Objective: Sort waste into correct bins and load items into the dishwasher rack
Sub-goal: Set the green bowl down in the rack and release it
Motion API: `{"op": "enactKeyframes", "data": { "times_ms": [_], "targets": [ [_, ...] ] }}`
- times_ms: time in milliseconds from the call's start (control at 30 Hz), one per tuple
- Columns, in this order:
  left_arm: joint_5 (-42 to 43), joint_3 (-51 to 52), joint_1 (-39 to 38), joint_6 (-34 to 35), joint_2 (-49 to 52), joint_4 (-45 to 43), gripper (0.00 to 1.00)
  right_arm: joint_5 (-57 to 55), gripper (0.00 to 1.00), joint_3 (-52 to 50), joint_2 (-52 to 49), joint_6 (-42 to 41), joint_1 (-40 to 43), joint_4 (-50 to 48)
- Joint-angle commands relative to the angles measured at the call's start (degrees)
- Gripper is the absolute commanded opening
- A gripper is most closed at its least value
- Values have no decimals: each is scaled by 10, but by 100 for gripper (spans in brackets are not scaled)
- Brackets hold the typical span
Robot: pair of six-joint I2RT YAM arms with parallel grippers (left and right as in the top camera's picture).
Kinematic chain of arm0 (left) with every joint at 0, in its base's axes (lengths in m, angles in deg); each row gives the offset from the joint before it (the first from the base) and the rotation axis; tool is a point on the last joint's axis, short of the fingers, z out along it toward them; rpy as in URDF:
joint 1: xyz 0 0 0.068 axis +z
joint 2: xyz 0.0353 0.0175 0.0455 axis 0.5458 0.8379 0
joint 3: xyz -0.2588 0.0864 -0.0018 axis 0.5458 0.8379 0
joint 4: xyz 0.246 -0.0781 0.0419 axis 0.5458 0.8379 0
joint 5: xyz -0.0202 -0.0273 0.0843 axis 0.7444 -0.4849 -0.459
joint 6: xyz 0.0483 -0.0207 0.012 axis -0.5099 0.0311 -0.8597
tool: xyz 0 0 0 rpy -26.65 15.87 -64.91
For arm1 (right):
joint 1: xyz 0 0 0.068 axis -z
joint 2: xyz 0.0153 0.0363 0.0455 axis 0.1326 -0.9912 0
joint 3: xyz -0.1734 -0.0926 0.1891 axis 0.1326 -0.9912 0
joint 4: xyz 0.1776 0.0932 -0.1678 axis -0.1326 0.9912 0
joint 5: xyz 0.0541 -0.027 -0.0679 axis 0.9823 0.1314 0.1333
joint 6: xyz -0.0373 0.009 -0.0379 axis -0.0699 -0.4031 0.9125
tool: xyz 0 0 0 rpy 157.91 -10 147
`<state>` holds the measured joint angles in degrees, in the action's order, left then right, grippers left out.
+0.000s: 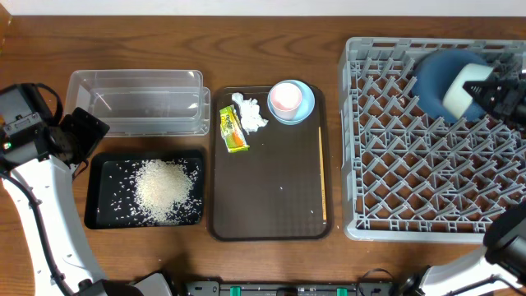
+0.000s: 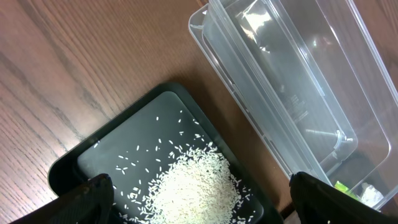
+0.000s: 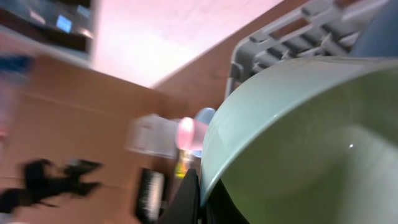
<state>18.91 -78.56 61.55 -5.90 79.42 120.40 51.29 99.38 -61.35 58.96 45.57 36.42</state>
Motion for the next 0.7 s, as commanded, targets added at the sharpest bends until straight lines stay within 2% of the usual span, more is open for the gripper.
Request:
{"op": "enactKeyframes", "data": {
  "times_ms": [0,133,467,667],
  "targets": [
    [-3,3,2,3,3,0,93,130,1,-24,-25,17,27,4],
    [-3,3,2,3,3,0,93,131,1,-55,-46,17,57,12],
    [-3,3,2,3,3,0,93,50,2,-95,-51,15,109,21],
    [-3,3,2,3,3,0,93,20,7,-95,-51,15,112,40]
  ]
}}
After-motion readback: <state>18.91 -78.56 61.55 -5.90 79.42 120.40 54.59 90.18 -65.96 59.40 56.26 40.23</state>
